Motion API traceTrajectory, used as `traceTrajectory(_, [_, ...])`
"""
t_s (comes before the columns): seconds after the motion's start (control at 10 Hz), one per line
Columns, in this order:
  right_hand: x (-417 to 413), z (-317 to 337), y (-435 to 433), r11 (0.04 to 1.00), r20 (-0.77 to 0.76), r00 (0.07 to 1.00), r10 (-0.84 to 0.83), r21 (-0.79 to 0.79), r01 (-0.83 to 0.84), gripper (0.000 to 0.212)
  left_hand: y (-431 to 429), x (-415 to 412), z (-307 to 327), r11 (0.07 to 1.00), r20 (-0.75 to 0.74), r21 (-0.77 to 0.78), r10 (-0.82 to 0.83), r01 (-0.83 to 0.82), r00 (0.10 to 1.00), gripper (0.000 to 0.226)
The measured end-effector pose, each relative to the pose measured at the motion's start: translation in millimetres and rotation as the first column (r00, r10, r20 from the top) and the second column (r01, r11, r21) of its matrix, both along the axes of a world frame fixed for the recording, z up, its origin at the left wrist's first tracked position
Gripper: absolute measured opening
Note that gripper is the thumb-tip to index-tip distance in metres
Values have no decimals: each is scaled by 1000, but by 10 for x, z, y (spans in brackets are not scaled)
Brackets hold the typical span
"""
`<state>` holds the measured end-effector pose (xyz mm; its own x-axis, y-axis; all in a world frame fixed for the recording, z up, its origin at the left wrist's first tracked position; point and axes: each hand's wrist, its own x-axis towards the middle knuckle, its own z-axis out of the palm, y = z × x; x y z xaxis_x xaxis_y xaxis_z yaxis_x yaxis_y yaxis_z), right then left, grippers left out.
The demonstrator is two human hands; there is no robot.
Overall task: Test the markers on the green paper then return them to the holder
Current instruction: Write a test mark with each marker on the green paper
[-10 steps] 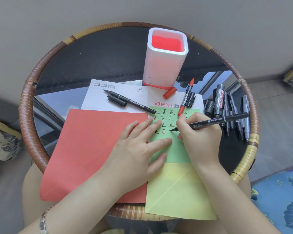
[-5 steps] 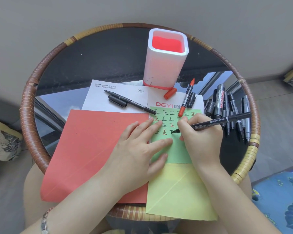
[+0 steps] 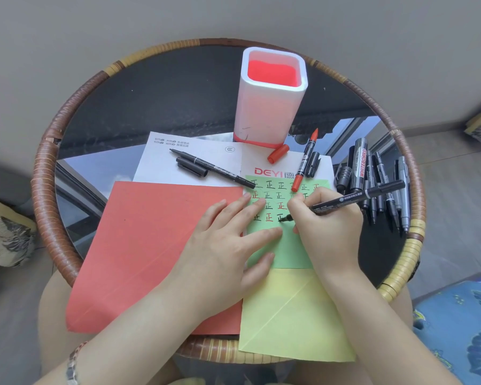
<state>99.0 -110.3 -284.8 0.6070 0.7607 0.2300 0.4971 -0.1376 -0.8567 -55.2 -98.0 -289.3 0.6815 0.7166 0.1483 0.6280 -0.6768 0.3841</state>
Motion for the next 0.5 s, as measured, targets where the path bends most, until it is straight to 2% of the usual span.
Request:
traceTrajectory(0.2, [10,22,-13,999,-44,998,-50,6,51,28,-3,-3,0,1000,9,7,-1,1,1000,36])
traceTrajectory(0.4, [41,49,-26,988,-179,982,-64,124,87,33,-7,10,-2,997,-27,73,-8,10,1000,36])
traceTrajectory(0.5, [42,96,-58,986,-236,971,24,166,16,27,-9,59,17,991,-36,135,-13,18,999,34])
